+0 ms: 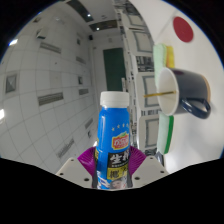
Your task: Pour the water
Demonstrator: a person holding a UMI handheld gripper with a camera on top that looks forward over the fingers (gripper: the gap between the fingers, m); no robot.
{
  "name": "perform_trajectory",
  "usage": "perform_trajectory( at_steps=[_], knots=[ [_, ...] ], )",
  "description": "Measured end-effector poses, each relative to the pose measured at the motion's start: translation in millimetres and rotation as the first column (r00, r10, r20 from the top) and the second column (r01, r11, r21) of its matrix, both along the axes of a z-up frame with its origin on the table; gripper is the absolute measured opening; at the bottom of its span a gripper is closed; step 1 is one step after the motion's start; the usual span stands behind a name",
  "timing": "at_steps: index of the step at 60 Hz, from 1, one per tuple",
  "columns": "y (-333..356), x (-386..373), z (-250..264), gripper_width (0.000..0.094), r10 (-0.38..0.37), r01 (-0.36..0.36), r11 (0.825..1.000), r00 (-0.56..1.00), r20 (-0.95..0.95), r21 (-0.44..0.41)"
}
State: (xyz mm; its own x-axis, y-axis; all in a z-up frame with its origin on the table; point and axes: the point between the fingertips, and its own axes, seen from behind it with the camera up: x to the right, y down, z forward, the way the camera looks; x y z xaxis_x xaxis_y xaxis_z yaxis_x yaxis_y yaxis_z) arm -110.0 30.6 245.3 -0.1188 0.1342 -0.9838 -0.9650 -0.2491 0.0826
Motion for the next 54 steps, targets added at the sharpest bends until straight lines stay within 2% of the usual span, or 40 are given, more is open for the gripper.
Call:
perform_trajectory(
  at_steps=[3, 5, 8, 11, 14, 16, 20, 23, 25, 26, 29, 30, 32, 34, 41, 46, 47, 51, 54],
  knots=[
    [-16, 6, 33, 0.0391, -0.057, 0.046, 0.996, 0.985, 0.164, 0.073],
    [-28, 30, 52, 0.039, -0.122, 0.079, 0.985, 0.95, 0.288, 0.156],
    [-48, 66, 91, 0.0393, -0.269, 0.151, 0.948, 0.85, 0.452, 0.279],
    [-69, 106, 120, 0.0391, -0.418, 0.218, 0.899, 0.684, 0.598, 0.38],
    [-104, 133, 143, 0.0392, -0.524, 0.269, 0.851, 0.494, 0.693, 0.452],
    [-123, 153, 152, 0.039, -0.565, 0.276, 0.824, 0.355, 0.745, 0.494],
    [-142, 192, 145, 0.0392, -0.555, 0.28, 0.811, 0.09, 0.827, 0.514],
    [-143, 220, 132, 0.0394, -0.5, 0.285, 0.822, -0.053, 0.864, 0.493],
    [-149, 233, 97, 0.0394, -0.435, 0.28, 0.846, -0.128, 0.891, 0.453],
    [-144, 238, 99, 0.0395, -0.407, 0.267, 0.859, -0.163, 0.899, 0.437],
    [-148, 262, 38, 0.0394, -0.293, 0.264, 0.901, -0.215, 0.932, 0.344],
    [-145, 268, 35, 0.0394, -0.27, 0.26, 0.91, -0.222, 0.937, 0.324],
    [-154, 275, -2, 0.0394, -0.2, 0.263, 0.931, -0.212, 0.956, 0.253],
    [-158, 282, -27, 0.0394, -0.147, 0.263, 0.944, -0.205, 0.968, 0.199],
    [-181, 313, -66, 0.0394, -0.055, 0.294, 0.947, -0.257, 0.965, 0.132],
    [-200, 309, -92, 0.0409, 0.022, 0.276, 0.961, -0.199, 0.98, 0.035],
    [-213, 330, -93, 0.0402, -0.008, 0.285, 0.956, -0.194, 0.981, 0.064],
    [-222, 329, -91, 0.0402, -0.004, 0.282, 0.958, -0.156, 0.988, 0.049],
    [-233, 331, -90, 0.0446, -0.007, 0.281, 0.959, -0.141, 0.99, 0.047]
  ],
)
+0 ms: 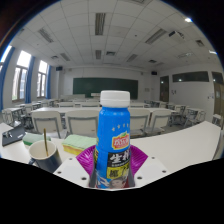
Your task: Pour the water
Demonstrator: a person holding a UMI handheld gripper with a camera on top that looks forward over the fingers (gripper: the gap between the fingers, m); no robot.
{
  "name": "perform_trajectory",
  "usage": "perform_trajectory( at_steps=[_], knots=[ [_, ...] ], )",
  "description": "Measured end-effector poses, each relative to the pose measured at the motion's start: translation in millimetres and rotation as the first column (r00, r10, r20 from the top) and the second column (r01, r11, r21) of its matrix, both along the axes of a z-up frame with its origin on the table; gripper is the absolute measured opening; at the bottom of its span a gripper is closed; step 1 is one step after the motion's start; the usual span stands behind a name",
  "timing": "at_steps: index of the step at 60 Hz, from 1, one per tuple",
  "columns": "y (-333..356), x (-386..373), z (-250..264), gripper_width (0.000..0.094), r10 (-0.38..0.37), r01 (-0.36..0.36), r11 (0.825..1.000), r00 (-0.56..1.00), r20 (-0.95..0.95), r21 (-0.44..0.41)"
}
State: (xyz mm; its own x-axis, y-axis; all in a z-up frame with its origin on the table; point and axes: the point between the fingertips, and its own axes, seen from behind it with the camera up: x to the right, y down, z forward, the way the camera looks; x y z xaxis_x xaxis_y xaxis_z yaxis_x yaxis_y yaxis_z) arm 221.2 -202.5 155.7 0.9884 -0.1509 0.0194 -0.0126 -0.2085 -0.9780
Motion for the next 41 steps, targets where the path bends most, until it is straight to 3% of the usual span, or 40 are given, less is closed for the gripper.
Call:
perform_trajectory(
  at_steps=[6, 10, 21, 28, 41],
  knots=[
    [-20, 1, -2, 0.0608, 0.014, -0.013, 1.0, 0.999, 0.032, -0.013],
    [-35, 8, -18, 0.0867, 0.014, -0.009, 0.995, 0.999, 0.052, -0.098],
    [-123, -2, -1, 0.0846, 0.024, -0.026, 0.998, 0.999, -0.044, -0.061],
    [-191, -29, 7, 0.0847, 0.095, -0.098, 0.995, 0.993, -0.072, -0.033],
    [-246, -73, -1, 0.0854, 0.2, -0.199, 0.98, 0.967, -0.157, 0.022]
  ],
)
